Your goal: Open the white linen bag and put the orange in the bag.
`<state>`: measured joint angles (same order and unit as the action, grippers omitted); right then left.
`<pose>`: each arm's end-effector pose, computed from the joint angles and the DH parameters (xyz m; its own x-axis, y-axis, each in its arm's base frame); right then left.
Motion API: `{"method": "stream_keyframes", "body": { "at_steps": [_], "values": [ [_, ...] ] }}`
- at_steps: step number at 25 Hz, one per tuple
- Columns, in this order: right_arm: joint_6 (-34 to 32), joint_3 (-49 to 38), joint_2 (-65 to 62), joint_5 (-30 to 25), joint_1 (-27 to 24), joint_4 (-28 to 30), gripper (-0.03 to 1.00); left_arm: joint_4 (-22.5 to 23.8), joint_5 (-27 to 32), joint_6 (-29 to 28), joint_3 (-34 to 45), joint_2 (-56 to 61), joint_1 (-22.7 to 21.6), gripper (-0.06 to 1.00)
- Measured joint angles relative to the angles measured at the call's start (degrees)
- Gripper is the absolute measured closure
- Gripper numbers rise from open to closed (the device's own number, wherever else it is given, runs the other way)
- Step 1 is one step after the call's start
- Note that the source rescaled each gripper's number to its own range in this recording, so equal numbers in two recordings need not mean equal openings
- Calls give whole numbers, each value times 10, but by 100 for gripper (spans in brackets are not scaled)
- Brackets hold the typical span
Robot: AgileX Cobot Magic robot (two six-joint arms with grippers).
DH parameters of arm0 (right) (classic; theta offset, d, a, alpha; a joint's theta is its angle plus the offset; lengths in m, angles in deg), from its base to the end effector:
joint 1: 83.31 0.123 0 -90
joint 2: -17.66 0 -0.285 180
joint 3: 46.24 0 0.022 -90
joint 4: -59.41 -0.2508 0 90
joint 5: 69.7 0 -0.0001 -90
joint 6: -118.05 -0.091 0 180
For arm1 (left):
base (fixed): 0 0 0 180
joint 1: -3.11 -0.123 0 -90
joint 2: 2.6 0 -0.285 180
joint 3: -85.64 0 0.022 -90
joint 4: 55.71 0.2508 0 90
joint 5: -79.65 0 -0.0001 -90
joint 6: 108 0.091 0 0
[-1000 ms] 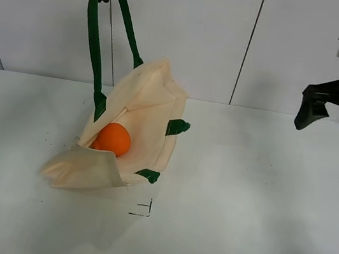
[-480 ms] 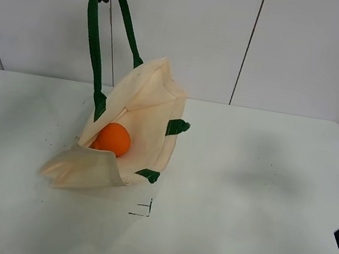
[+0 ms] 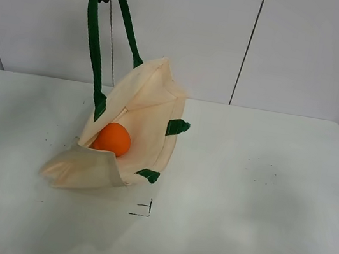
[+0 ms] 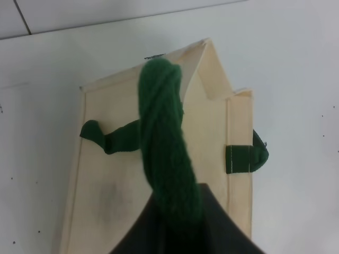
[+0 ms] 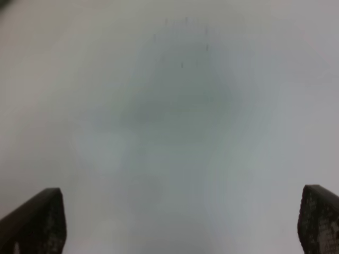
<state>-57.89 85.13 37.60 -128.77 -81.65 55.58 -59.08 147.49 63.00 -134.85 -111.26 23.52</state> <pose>0.0293 0.0061 0.2768 -0.6065 -0.0540 -0.7932 -0.0965 0.9953 0.0060 0.3534 -0.1368 0.4413 -0.7315 0.0822 -0.6768 0.2574 0.9526 -0.1625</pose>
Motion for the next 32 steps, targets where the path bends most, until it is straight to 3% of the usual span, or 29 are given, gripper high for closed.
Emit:
{"method": "stream_keyframes", "body": {
  "at_steps": [9,17,20,23,25,29,32],
  "values": [
    [-12,-2,-124,0,0,14,-3,0,-1,0,15,0,0,94],
    [-17,-2,-124,0,0,18,-3,-28,-74,26,142,-44,2,91],
    [-20,-2,-124,0,0,20,-3,-44,-109,45,183,-86,2,70],
    [-22,-2,-124,0,0,20,-3,-47,-123,47,202,-131,2,29],
    [-22,-2,-124,0,0,21,-3,-47,-124,47,206,-154,2,9],
    [-23,-2,-124,0,0,21,-3,-39,-121,47,206,-174,2,-3],
    [-24,-2,-124,0,0,23,-3,6,-121,41,206,-174,2,-5]
  ]
}}
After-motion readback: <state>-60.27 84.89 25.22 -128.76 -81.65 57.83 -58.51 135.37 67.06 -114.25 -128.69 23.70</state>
